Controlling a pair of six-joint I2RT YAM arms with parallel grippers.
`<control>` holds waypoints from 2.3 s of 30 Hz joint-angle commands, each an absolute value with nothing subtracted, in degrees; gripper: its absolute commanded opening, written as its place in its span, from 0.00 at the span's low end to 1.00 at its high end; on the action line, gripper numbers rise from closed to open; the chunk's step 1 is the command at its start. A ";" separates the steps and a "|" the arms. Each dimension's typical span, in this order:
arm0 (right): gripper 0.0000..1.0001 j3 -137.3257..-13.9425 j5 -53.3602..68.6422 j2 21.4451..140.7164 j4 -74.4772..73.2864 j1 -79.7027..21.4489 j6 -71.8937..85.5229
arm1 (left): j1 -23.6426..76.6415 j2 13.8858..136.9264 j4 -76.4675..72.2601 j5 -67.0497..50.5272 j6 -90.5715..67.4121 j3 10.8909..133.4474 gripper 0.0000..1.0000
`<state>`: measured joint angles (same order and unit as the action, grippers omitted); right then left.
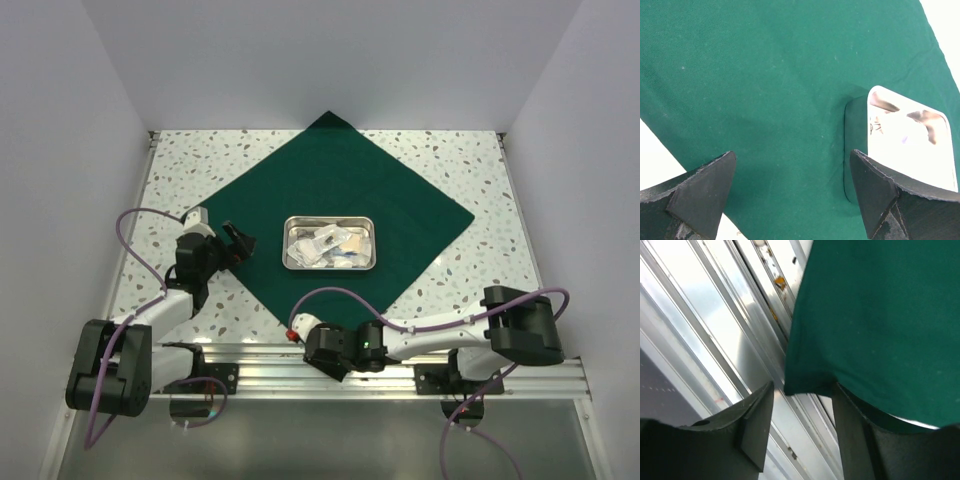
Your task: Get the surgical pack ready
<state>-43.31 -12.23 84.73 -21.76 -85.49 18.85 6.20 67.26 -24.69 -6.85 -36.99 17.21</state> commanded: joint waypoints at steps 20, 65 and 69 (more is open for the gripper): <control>0.00 -57.74 -20.67 80.06 -28.30 -76.76 14.07 | 6.77 65.74 -26.46 -6.42 -36.21 17.31 1.00; 0.00 -102.47 -4.57 120.41 -29.71 -36.21 -7.99 | 10.46 77.51 -21.89 -9.14 -35.86 30.93 1.00; 0.00 -105.55 -5.54 122.95 -30.93 -35.68 -8.79 | 12.12 80.15 -20.74 -8.26 -35.25 33.92 1.00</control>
